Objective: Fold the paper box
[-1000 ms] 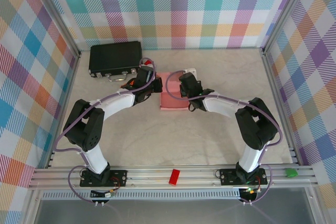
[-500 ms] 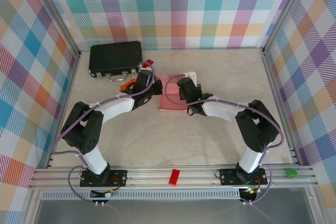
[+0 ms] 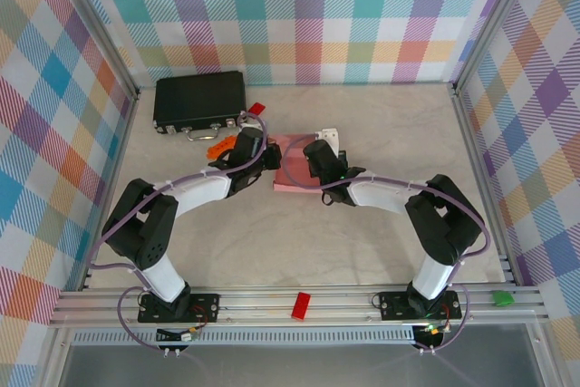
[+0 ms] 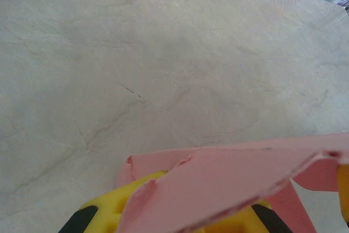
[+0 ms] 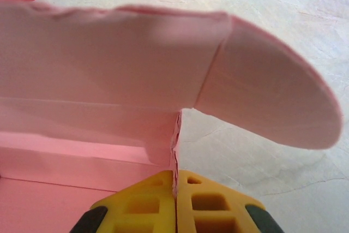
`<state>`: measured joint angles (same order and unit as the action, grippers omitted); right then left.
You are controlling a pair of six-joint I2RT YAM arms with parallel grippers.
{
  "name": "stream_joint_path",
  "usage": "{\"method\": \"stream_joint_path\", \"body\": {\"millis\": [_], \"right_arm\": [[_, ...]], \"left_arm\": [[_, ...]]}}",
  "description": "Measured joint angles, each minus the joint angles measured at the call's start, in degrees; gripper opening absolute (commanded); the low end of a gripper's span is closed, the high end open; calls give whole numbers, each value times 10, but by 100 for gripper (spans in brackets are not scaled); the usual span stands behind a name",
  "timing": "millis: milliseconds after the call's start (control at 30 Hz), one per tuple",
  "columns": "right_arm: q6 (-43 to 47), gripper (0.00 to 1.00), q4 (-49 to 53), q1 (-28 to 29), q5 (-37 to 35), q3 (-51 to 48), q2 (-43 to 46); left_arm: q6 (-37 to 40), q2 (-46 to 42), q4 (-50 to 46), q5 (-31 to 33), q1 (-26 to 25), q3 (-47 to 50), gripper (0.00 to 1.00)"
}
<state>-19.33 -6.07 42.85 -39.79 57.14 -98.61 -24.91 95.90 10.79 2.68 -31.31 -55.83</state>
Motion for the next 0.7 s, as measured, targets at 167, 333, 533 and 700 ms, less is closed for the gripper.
{"method": "stream_joint_path", "body": {"millis": [167, 333, 533, 700], "right_arm": [[0, 8, 1, 5, -6, -1, 0], [-1, 9, 7, 12, -18, 1, 0], [-8, 9, 18, 21, -34, 5, -1], [-14, 9, 27, 28, -50, 11, -7]], "left_arm": [[0, -6, 4, 1, -2, 13, 9], [-2, -10, 14, 5, -4, 21, 9], [-8, -13, 17, 5, -5, 27, 10], [-9, -13, 21, 5, -5, 31, 10]]}}
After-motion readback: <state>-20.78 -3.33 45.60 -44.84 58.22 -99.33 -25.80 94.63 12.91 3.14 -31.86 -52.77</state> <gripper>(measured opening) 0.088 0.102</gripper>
